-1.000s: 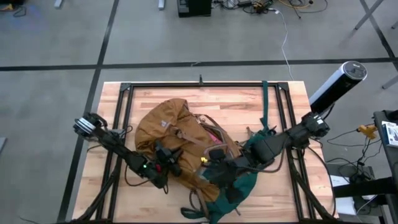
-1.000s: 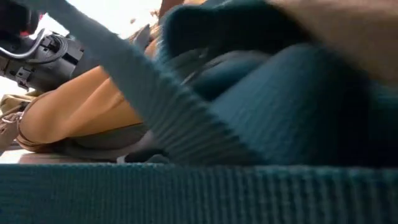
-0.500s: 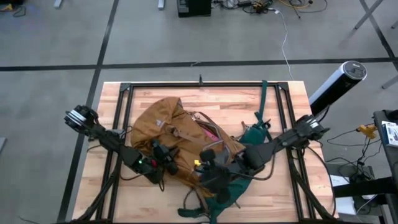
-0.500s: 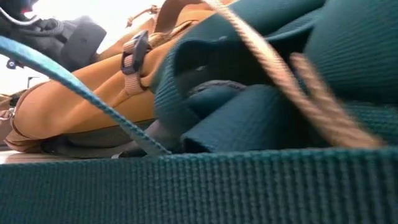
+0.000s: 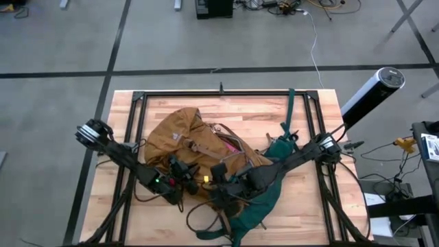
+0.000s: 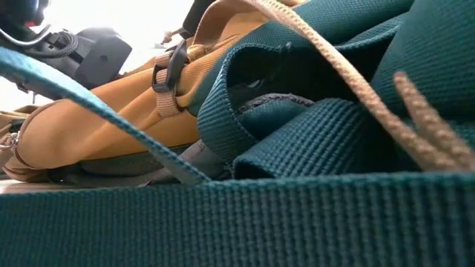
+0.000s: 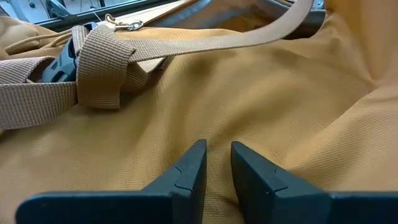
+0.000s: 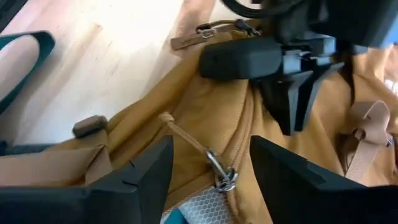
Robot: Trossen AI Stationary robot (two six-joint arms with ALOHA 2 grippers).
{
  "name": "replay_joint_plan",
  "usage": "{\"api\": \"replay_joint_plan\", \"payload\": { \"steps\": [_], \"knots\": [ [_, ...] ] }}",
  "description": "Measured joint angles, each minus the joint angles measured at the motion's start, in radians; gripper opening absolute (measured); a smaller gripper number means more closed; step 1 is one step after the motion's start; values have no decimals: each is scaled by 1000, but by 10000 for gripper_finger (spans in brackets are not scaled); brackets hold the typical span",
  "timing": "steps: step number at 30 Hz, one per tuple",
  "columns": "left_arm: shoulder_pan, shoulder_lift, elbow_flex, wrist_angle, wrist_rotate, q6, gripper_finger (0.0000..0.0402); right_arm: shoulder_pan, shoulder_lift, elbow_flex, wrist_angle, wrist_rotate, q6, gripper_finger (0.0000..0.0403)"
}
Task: Unpack backpack
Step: Close the brown backpack
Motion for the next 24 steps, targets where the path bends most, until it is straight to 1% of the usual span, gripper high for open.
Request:
{"api": "replay_joint_plan", "payload": {
  "steps": [2,4,6,9,10,17,21,24],
  "knots": [
    [0,2,0,4,-4,-1,62,-8,9,0,-7,-9,40,183],
    [0,3,1,4,-4,-1,62,-11,21,-1,-19,-10,77,155],
    [0,3,1,4,-4,-1,62,-11,21,-3,-21,-8,93,110],
    [0,3,0,4,-4,-1,62,-6,13,-2,-10,-7,102,27],
    [0,3,-2,4,-4,-2,62,-4,10,-2,-10,-7,101,15],
    [0,1,-28,21,-1,-31,62,25,-65,-3,-28,-5,194,3],
    [-1,0,-41,22,3,-46,62,57,-131,-5,-96,-21,305,1],
    [-1,1,-47,11,-8,-38,62,86,-187,-5,-180,-42,412,1]
  ]
}}
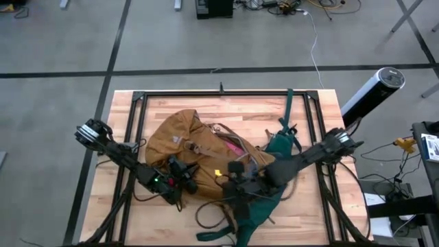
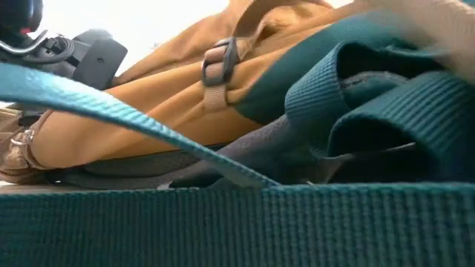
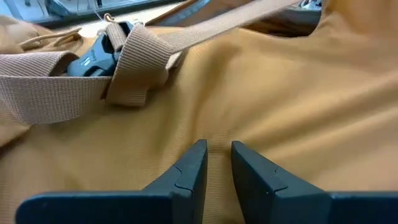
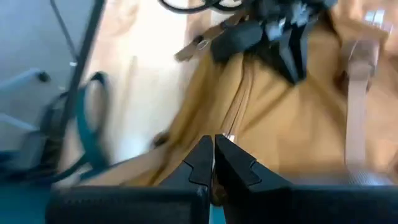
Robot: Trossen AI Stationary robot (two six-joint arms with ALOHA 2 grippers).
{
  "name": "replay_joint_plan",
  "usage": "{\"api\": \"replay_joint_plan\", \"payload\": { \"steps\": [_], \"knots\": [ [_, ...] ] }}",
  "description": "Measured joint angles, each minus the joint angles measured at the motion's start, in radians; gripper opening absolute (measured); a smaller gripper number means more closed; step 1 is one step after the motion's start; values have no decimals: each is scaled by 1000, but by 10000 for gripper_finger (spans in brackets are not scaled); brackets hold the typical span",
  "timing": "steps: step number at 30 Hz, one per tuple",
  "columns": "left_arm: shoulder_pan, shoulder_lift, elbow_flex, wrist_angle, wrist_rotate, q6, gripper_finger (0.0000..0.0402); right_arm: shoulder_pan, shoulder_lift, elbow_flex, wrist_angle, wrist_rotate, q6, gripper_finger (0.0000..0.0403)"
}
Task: Unpack backpack
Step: Close the brown backpack
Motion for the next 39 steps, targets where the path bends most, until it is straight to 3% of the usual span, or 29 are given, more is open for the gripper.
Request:
{"api": "replay_joint_plan", "payload": {
  "steps": [12,19,21,26,31,34,39],
  "knots": [
    [0,-1,-2,-56,-19,-1,62,119,-40,-28,-404,-4,369,0],
    [-3,-18,-3,-98,-23,-1,62,144,-55,-58,-713,71,484,0],
    [-4,-23,-3,-100,-34,2,62,137,-64,-69,-675,70,463,0],
    [-5,-73,28,-47,-39,145,62,111,-58,-72,-380,10,325,0],
    [-7,-101,117,286,-3,517,62,65,-45,-73,-212,-43,223,0],
    [-8,-52,194,466,74,720,62,39,-45,-73,-141,-68,176,0],
    [17,104,335,483,98,814,62,7,-44,-66,-112,-103,130,0]
  ]
}}
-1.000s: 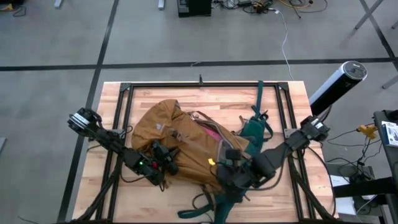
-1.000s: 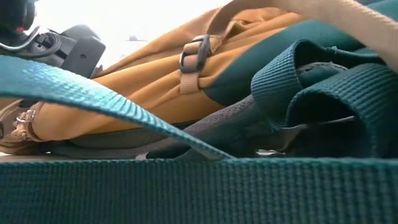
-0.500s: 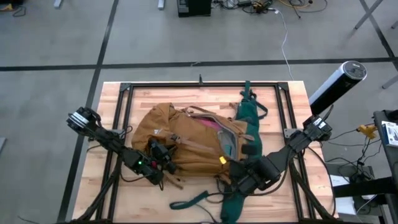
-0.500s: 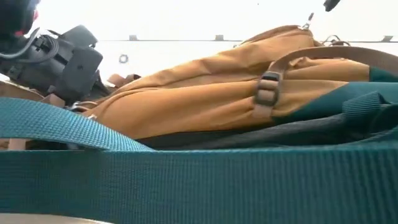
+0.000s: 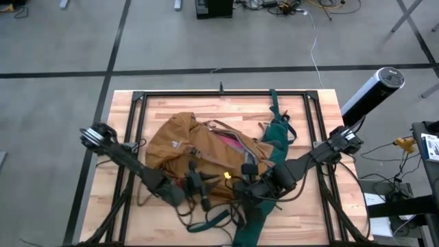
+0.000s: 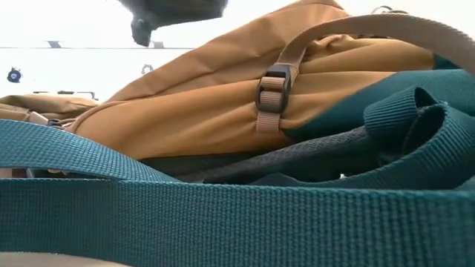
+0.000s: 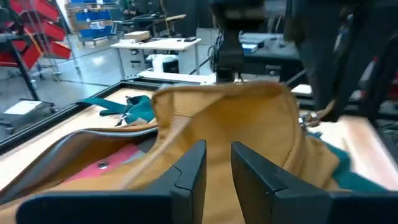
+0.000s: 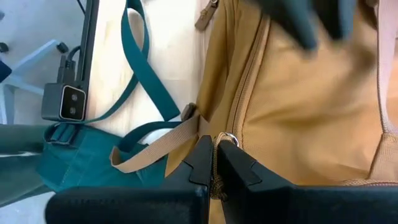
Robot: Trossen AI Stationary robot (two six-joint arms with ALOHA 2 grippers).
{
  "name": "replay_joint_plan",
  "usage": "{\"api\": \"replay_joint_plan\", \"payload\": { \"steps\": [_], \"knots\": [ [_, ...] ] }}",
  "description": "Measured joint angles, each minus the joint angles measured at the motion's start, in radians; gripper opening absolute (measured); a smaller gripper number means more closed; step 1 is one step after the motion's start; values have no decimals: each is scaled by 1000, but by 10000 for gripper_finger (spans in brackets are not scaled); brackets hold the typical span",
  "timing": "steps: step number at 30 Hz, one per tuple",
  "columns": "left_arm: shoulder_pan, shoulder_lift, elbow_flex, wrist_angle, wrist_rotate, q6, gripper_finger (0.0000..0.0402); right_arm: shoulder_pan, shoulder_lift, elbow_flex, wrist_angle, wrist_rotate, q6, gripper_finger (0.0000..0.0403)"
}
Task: Unpack backpack
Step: Close the brown backpack
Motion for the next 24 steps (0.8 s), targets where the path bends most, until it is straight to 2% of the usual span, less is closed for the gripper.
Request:
{"api": "replay_joint_plan", "payload": {
  "steps": [5,9,13,18,24],
  "knots": [
    [58,220,160,0,95,-44,62,-13,0,-1,-41,-6,27,0],
    [77,378,276,-10,131,-93,62,-11,0,1,-223,-6,119,0],
    [79,480,331,-54,133,-217,62,16,0,-3,-452,-6,210,0],
    [76,537,336,-63,130,-315,62,37,-9,-79,-572,-10,231,0],
    [73,528,326,-97,133,-330,62,28,-33,-242,-528,-13,153,0]
  ]
}}
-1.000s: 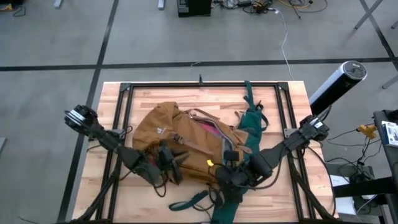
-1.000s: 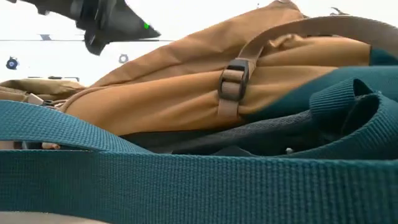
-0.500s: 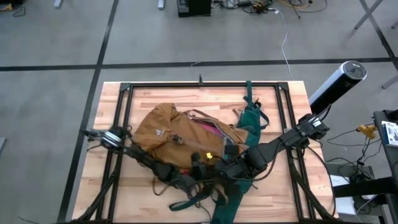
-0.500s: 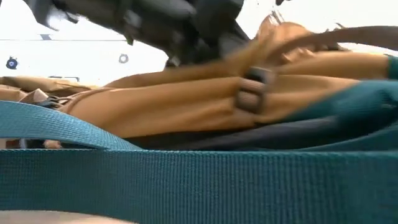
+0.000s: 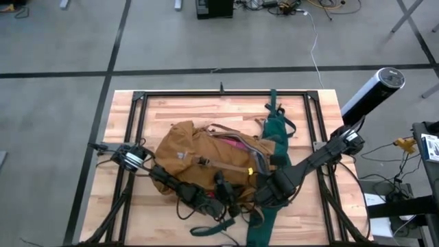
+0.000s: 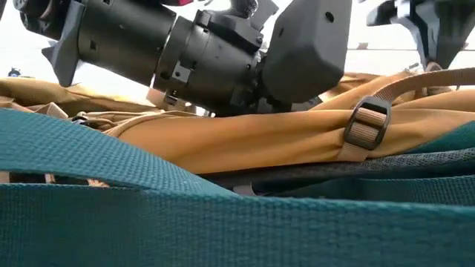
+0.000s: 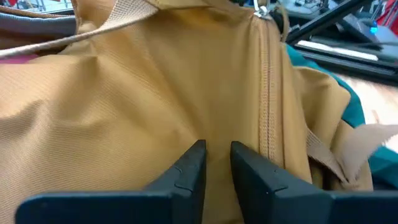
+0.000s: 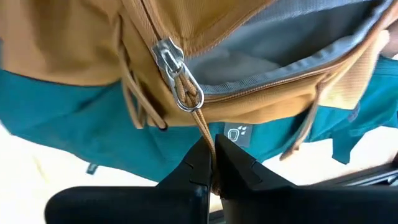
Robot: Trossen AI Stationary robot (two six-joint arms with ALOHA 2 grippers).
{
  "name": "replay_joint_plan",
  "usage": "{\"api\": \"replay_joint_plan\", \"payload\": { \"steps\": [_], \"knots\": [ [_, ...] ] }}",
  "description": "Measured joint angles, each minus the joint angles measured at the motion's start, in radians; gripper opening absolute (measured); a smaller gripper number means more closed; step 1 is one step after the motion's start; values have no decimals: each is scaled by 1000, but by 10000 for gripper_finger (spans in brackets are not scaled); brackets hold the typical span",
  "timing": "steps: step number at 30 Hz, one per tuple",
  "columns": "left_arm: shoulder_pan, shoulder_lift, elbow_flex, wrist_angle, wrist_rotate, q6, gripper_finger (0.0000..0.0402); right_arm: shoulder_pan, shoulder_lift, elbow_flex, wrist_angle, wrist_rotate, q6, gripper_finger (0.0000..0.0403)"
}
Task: Unpack backpack
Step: Close the brown backpack
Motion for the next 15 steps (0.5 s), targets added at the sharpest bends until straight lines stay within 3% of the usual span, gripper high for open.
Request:
{"api": "replay_joint_plan", "payload": {
  "steps": [5,10,15],
  "knots": [
    [-5,-67,-7,-152,6,-5,62,-1,-32,-134,132,-22,-26,0],
    [-14,-217,-32,-366,9,116,62,1,-40,-162,438,-109,-12,0],
    [-10,-328,-60,-262,-1,265,62,-2,-16,-164,721,-113,-8,0]
  ]
}}
